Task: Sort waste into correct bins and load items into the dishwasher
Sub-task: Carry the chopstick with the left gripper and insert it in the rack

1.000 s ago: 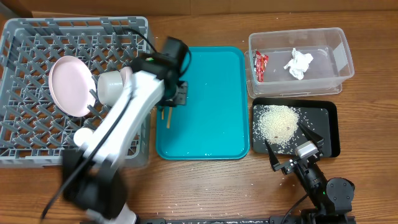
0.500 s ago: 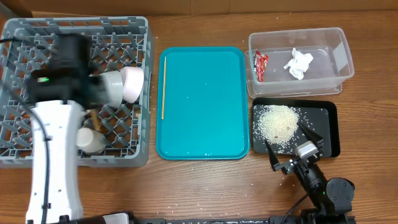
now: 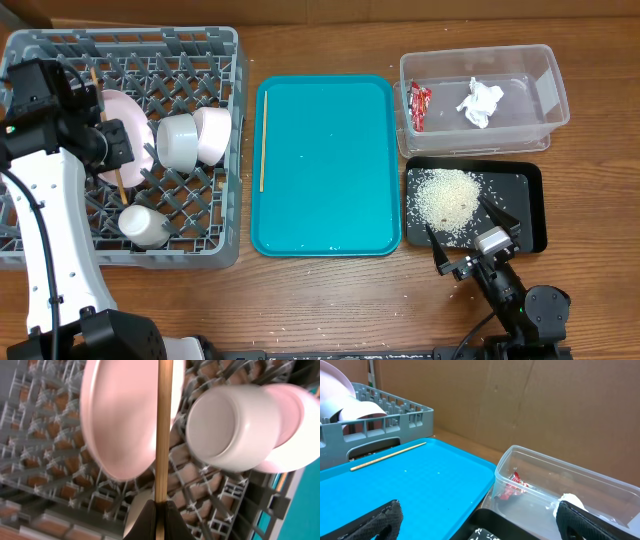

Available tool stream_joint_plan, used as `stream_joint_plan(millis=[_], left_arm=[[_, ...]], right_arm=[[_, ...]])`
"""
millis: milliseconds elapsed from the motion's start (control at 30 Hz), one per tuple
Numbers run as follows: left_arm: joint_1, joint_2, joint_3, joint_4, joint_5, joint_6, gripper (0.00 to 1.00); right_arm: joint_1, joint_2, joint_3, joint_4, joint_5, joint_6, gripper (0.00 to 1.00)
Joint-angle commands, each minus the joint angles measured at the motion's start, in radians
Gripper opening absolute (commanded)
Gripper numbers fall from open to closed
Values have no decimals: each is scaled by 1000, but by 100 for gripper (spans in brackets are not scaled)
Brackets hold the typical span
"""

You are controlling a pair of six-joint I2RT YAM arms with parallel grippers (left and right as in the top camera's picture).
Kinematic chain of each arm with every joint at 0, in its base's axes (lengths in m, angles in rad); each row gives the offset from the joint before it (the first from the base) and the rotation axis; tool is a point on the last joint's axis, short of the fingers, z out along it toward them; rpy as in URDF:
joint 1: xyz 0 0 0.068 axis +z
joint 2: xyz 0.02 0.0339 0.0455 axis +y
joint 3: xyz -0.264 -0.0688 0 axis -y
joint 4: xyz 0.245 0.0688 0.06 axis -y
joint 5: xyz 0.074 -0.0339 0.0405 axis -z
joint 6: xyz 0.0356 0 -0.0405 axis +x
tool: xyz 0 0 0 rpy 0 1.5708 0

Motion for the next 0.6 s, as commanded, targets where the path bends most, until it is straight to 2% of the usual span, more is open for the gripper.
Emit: stream_joint_plan(millis=[0, 167, 333, 567], left_arm=[[-27, 14, -3, 32, 60, 101, 4], [-65, 15, -3, 95, -35, 116, 4], [-66, 43, -3, 227, -47, 193, 4], [-66, 198, -3, 242, -124, 195, 4]], right_arm=[[4, -8, -10, 6, -1, 3, 100], [4, -8, -10, 6, -1, 3, 100], [4, -8, -10, 6, -1, 3, 100], [4, -8, -10, 6, -1, 3, 100]])
